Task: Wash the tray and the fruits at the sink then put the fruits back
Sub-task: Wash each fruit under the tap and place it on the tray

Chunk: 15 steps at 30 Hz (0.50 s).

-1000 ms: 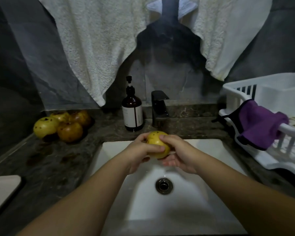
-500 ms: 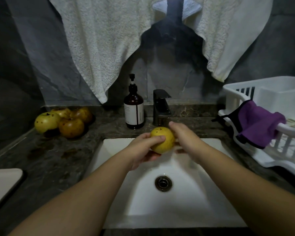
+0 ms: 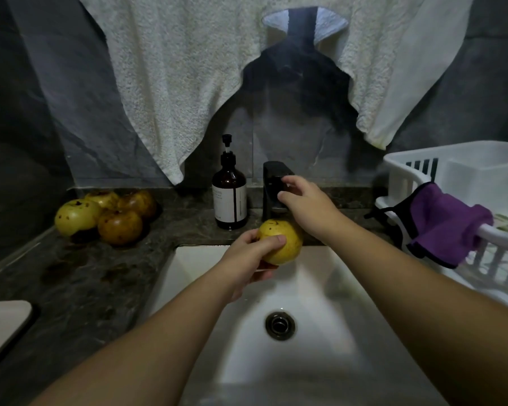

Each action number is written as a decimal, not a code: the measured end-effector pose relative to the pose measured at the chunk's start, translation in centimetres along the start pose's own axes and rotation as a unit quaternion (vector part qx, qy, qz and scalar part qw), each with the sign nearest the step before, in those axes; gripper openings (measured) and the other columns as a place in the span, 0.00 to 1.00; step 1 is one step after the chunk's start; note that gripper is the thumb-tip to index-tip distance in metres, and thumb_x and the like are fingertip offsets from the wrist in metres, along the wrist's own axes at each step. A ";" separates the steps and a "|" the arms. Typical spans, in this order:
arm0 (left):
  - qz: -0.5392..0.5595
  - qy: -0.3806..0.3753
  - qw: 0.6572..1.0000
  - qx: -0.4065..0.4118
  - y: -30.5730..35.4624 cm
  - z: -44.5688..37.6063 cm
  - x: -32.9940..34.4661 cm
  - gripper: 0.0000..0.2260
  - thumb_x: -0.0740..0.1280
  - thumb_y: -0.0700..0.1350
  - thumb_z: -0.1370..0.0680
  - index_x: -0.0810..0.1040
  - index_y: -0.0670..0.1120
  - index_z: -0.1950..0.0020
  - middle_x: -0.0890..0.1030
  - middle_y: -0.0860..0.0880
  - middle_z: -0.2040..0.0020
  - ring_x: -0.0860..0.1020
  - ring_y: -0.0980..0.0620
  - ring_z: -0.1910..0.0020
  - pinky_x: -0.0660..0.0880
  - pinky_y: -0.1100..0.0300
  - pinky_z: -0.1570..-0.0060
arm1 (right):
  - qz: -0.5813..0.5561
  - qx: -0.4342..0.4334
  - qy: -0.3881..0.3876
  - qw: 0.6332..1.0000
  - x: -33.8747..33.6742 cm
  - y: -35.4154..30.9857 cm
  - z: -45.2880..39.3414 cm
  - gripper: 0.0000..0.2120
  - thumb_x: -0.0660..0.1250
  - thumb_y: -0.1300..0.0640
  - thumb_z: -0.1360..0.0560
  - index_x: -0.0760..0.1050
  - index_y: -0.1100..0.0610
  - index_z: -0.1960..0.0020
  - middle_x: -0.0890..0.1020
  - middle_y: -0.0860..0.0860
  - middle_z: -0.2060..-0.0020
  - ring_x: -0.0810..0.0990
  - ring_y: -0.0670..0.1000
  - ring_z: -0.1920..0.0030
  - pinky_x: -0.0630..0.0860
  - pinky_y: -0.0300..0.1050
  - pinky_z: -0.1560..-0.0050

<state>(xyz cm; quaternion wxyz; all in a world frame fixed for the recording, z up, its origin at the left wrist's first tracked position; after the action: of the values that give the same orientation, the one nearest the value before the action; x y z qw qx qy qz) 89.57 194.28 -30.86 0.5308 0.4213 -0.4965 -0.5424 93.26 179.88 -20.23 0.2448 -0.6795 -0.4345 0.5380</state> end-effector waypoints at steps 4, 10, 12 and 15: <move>0.007 0.002 1.000 0.005 0.1 0.1 0.1 0.38 0.80 0.63 0.44 0.78 0.57 0.36 0.85 0.48 0.42 0.86 0.49 0.51 0.81 0.59 0.58 | -0.028 0.010 0.001 1.000 0.2 -0.3 -0.3 0.26 0.65 0.54 0.20 0.66 0.46 0.23 0.71 0.55 0.28 0.72 0.53 0.31 0.68 0.45 0.36; -0.002 -0.003 1.000 0.003 0.1 0.1 0.2 0.39 0.81 0.63 0.43 0.77 0.58 0.34 0.84 0.49 0.40 0.84 0.47 0.44 0.81 0.60 0.56 | -0.057 0.016 -0.011 0.998 0.3 0.0 -0.5 0.27 0.66 0.55 0.20 0.65 0.42 0.23 0.70 0.53 0.30 0.73 0.53 0.34 0.70 0.48 0.37; -0.003 -0.005 1.000 0.003 0.1 0.1 0.3 0.38 0.81 0.63 0.43 0.77 0.58 0.34 0.83 0.49 0.39 0.84 0.47 0.43 0.81 0.60 0.56 | -0.065 0.022 -0.025 0.997 0.4 0.0 -0.6 0.28 0.66 0.55 0.21 0.64 0.40 0.24 0.70 0.52 0.31 0.74 0.54 0.35 0.73 0.54 0.35; 0.000 -0.007 1.000 0.006 0.1 0.2 0.4 0.37 0.81 0.63 0.43 0.78 0.57 0.35 0.84 0.48 0.40 0.84 0.47 0.44 0.80 0.60 0.57 | -0.068 0.032 -0.022 0.997 0.5 0.2 -0.5 0.26 0.66 0.51 0.22 0.65 0.38 0.26 0.72 0.50 0.33 0.75 0.54 0.37 0.73 0.56 0.34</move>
<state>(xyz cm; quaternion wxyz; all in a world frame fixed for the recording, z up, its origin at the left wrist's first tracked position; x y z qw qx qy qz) 89.38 193.89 -30.67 0.5254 0.4205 -0.5033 -0.5421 93.85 180.27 -20.51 0.2926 -0.6283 -0.4678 0.5484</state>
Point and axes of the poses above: each hand's wrist, its own z-axis away from the middle knuckle, its own x-axis out of the palm, y = z × x, the point moved 5 cm from there along -z, towards the middle knuckle
